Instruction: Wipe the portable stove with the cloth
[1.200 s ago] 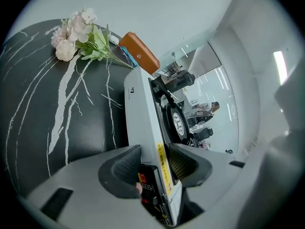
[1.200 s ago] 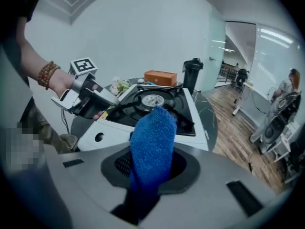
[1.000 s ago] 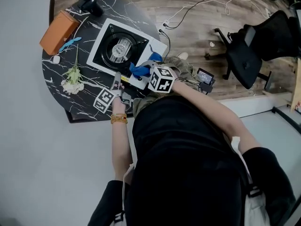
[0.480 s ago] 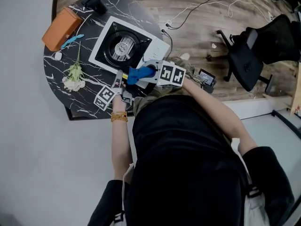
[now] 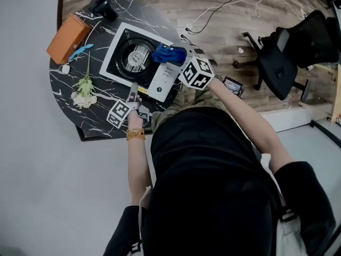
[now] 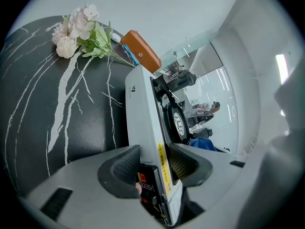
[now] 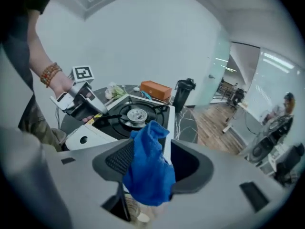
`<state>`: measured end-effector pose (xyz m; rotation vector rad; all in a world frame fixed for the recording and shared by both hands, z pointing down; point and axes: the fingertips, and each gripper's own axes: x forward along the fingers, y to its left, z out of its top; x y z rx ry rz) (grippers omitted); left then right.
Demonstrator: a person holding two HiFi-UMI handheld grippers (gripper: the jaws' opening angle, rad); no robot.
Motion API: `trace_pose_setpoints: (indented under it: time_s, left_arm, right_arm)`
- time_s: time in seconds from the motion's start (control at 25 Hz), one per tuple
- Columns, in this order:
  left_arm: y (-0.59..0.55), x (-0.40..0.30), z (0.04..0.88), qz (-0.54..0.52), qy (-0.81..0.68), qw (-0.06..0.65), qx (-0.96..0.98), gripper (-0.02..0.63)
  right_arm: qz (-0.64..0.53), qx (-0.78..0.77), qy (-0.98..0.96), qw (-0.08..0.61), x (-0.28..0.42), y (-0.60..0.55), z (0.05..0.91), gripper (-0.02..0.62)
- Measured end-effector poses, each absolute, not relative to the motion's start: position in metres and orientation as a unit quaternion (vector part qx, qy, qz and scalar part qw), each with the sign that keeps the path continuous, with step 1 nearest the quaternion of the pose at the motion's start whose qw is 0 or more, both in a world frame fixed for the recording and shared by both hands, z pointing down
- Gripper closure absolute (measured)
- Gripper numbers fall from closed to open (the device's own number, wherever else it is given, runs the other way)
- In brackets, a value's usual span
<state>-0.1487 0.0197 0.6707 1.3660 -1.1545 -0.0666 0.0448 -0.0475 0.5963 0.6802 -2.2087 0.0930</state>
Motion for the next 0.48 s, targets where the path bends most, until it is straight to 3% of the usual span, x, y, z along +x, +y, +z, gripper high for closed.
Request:
trace_pose_setpoints:
  time_s: [0.2, 0.48]
  left_arm:
    - [0.021, -0.142, 0.672, -0.009, -0.502, 0.624, 0.599, 0.405]
    - [0.019, -0.145, 0.669, 0.01, -0.506, 0.615, 0.605, 0.388]
  right_arm:
    - [0.217, 0.339, -0.82, 0.407, 0.056, -0.031, 0.636, 0.437]
    - [0.151, 0.295, -0.829, 0.451, 0.022, -0.056, 0.644, 0.482]
